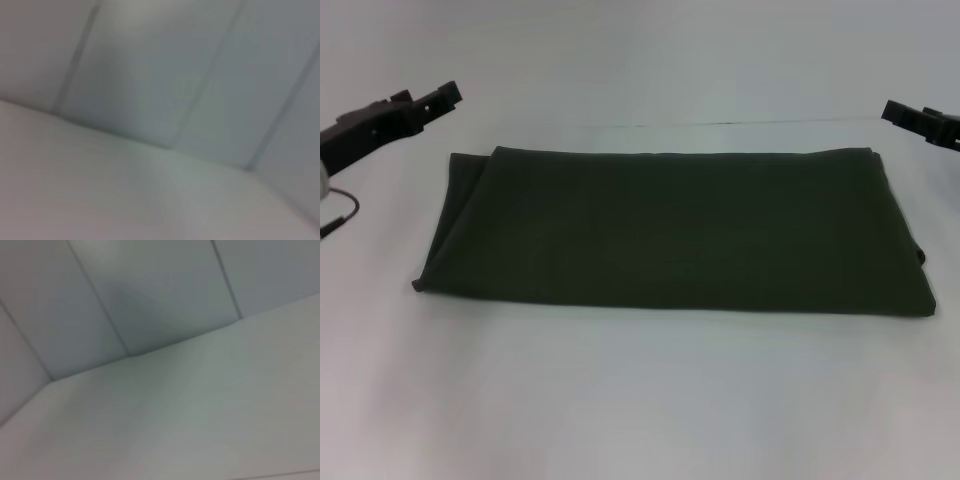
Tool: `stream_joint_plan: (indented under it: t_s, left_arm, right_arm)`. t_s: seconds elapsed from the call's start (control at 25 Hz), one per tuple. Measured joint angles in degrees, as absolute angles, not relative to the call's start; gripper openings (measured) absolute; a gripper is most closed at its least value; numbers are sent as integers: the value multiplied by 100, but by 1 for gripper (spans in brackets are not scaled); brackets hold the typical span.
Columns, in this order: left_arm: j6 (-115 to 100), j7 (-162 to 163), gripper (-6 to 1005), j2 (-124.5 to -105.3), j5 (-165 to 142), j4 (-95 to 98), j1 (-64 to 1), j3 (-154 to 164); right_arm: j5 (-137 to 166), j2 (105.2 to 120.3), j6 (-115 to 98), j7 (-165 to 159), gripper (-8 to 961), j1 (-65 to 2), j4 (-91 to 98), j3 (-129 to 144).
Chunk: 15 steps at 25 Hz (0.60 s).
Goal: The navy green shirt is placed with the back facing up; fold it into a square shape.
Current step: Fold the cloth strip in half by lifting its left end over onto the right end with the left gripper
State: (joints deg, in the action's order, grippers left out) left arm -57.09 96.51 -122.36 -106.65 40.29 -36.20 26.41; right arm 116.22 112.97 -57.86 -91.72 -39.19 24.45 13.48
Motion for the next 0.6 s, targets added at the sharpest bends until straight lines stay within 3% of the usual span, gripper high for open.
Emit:
stream_joint_plan:
  t_s: [0.24, 0.6]
  left_arm:
    - [-7696, 9710, 835, -12353, -10339, 4171, -3054, 2200]
    - [-8135, 9889, 877, -12416, -10472, 4130, -2538, 2149]
  right_arm:
    - [11645, 11289, -6926, -9805, 734, -3513, 2850, 1545]
    - [11655, 11220, -7591, -10896, 732, -3071, 3356, 2488]
